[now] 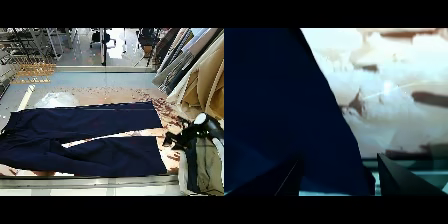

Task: Fold the clothes and pants, and hang the long-sleeved shirts on hangers.

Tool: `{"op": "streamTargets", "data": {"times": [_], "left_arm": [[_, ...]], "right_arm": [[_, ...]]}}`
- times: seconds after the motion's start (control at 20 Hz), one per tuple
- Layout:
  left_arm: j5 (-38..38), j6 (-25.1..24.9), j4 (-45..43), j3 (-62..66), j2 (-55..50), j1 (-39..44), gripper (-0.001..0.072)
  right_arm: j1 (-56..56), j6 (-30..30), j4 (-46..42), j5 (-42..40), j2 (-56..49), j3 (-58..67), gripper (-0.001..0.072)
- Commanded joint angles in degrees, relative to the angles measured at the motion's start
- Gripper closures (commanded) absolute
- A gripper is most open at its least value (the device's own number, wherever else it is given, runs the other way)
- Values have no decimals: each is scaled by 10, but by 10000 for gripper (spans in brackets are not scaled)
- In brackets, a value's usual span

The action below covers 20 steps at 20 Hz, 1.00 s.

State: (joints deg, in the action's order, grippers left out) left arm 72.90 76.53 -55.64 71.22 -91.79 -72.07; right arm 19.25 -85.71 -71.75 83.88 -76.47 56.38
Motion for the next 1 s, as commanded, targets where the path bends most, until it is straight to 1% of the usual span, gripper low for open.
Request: {"op": "streamTargets", "data": {"times": [0.0, 0.15, 0.3, 0.35, 0.4, 0.45, 0.5, 0.55, 0.65, 0.75, 0.85, 0.95], "left_arm": [[-13, -13, 68, -6, -33, 2, 246], [-23, -16, 77, -6, -44, 2, 246], [-25, -16, 78, -6, -52, 3, 248], [-25, -16, 78, -6, -53, 3, 253], [-24, -19, 77, -6, -54, 3, 380], [-18, -32, 77, -6, -54, 3, 607], [-9, -42, 77, -6, -54, 3, 697], [-5, -42, 77, -6, -54, 3, 697], [-2, -42, 77, -6, -54, 2, 697], [-2, -42, 77, -6, -54, 2, 697], [-2, -41, 78, -6, -54, 2, 697], [2, -42, 90, -6, -54, 2, 697]], "right_arm": [[26, 41, 5, 59, 61, -106, 207], [26, 46, -6, 58, 68, -145, 206], [26, 74, -3, 45, 68, -160, 205], [25, 84, -3, 27, 68, -162, 205], [25, 85, 1, -3, 68, -163, 205], [25, 85, 12, -44, 68, -163, 204], [25, 88, 34, -86, 68, -163, 201], [25, 91, 63, -135, 68, -163, 173], [25, 111, 121, -216, 68, -163, 167], [25, 137, 156, -276, 67, -162, 168], [25, 150, 162, -306, 56, -160, 168], [25, 176, 168, -312, 37, -160, 171]]}}
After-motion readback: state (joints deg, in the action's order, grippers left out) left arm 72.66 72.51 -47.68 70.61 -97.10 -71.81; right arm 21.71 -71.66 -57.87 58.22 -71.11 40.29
